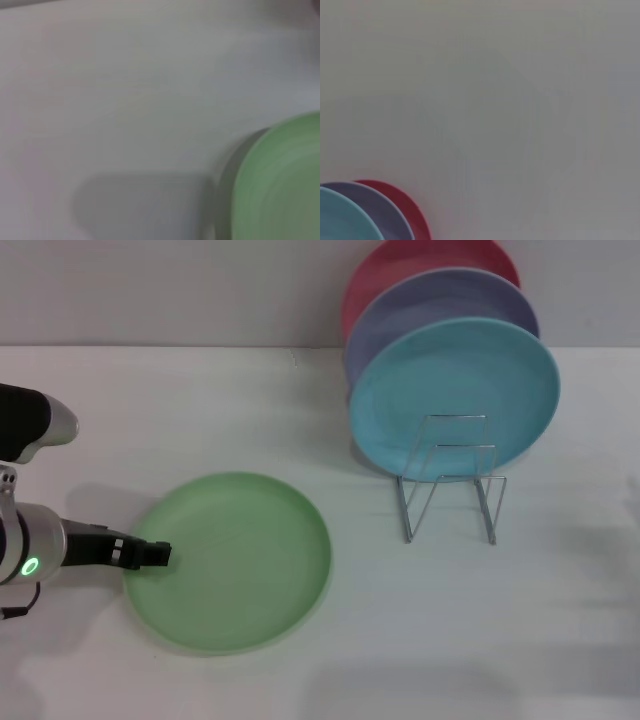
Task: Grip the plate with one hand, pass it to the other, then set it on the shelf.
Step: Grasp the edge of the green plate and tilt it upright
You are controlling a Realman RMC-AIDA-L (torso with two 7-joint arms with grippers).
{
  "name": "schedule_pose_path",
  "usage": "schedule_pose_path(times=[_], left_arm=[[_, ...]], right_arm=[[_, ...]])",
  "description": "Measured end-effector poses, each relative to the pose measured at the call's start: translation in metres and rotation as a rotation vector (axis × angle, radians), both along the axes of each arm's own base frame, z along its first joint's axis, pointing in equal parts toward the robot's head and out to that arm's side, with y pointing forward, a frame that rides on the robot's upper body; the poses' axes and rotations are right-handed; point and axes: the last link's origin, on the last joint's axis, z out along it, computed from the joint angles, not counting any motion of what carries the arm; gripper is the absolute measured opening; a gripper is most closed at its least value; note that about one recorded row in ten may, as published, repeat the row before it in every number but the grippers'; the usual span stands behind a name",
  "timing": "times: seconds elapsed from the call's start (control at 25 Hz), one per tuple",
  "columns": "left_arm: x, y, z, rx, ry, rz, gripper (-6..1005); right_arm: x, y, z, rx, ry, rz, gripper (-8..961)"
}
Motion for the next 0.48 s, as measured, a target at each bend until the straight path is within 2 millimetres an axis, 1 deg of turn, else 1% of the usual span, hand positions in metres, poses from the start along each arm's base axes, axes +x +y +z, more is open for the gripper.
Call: schedule_pose_path(times=[0.16, 0.32, 0.48], left_arm=[[-0.002, 0.002, -0.005, -0.033, 0.016, 0.012, 792], [0.003, 0.003, -0.010, -0.067, 0.050, -0.003, 777], [0.006, 0.004, -0.012, -0.086, 0.056, -0.011, 695]], right_arm=[[0.001, -0.002, 0.000, 0.000, 0.000, -0.002, 825], [0.001, -0.003, 0.000, 0.000, 0.001, -0.001, 826], [0.000, -0.003, -0.002, -0.006, -0.001, 0.001, 825]])
